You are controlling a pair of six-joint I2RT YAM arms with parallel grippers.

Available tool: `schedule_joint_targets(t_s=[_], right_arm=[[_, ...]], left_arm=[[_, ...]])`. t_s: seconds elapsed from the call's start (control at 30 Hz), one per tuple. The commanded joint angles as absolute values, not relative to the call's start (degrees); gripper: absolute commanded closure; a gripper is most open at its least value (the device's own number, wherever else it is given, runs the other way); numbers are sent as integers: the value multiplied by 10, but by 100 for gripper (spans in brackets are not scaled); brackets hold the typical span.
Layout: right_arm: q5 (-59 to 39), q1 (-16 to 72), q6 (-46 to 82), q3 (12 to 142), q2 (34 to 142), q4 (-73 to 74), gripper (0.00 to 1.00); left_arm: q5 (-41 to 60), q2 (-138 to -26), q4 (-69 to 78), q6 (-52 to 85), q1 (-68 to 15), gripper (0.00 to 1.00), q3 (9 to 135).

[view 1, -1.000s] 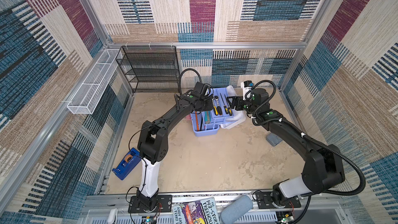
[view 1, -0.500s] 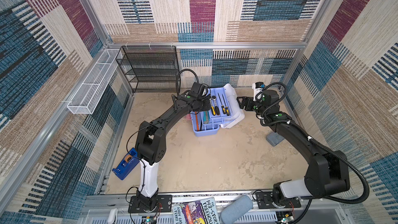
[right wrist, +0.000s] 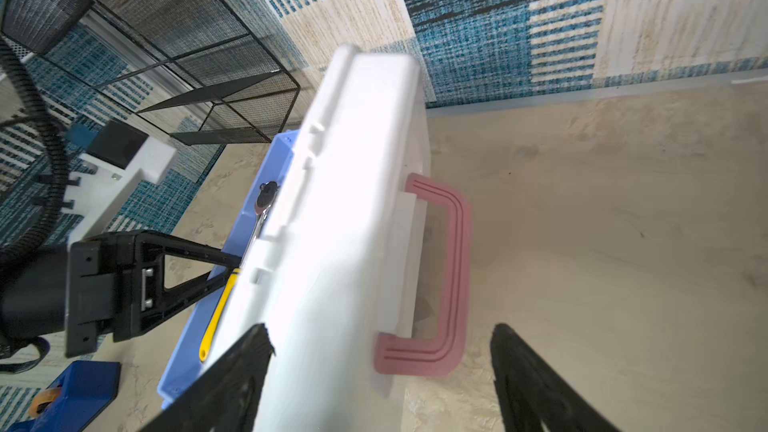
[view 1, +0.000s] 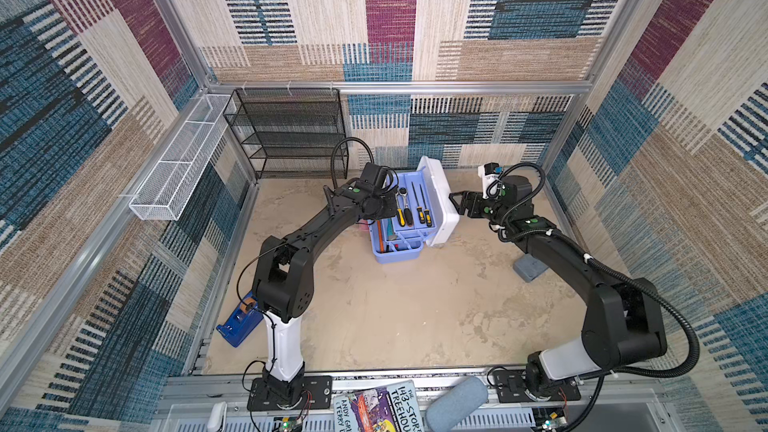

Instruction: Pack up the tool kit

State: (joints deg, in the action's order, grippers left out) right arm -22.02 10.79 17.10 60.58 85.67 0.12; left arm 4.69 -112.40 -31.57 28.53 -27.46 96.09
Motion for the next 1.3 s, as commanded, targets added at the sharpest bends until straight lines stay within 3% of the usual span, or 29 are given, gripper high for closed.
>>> schedule_joint_targets(t_s=[0.0, 0.7, 1.27], right_arm=[[-261, 108, 184, 607, 861, 33, 15], [-290, 140, 170, 650, 915, 18, 18], [-239, 232, 72, 750, 981, -73, 28]], left_arm=[[44, -1125, -364, 284, -275, 67, 952], [56, -1072, -363, 275, -269, 65, 879], [51, -1009, -334, 291, -263, 64, 788]])
